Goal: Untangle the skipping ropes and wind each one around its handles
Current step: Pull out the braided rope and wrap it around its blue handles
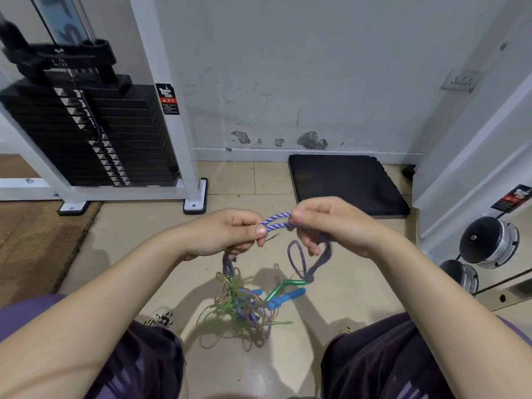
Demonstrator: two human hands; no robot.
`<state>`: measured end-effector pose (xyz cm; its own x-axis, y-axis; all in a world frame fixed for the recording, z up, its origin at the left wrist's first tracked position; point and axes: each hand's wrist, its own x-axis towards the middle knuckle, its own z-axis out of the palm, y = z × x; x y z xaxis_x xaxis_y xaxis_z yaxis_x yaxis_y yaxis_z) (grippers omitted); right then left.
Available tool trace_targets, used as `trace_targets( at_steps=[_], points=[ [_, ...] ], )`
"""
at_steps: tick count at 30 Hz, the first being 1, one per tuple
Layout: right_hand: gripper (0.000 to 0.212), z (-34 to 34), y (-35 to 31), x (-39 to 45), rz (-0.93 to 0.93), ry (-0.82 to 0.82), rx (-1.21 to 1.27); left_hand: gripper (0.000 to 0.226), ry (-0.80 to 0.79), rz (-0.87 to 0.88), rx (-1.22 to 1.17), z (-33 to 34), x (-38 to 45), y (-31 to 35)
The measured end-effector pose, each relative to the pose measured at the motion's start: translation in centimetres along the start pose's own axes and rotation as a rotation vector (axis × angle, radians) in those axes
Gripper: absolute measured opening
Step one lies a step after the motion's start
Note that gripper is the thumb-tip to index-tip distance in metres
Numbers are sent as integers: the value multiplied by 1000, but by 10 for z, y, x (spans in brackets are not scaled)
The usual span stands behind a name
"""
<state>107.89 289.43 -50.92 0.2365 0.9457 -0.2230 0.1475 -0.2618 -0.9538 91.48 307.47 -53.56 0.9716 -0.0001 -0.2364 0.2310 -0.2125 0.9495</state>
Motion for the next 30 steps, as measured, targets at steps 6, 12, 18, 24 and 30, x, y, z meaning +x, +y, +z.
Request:
trace_targets(
  at_steps=[6, 12, 18, 24, 30],
  points=[
    [31, 21, 2, 6, 14, -77, -162, 21, -92, 24, 58, 7, 3, 3],
    [32, 6, -7, 3, -197, 10, 381, 16, -152, -177, 436, -4, 2, -23],
    [37, 1, -4, 0, -23, -19, 24, 25, -1, -108, 310, 2, 3, -9],
    [36, 22, 4, 6, 89, -93, -165, 19, 5, -24, 245, 8, 4, 0],
    [31, 26, 2, 11, -52, -14, 6, 14, -28, -59, 397, 0, 4, -12]
  ],
)
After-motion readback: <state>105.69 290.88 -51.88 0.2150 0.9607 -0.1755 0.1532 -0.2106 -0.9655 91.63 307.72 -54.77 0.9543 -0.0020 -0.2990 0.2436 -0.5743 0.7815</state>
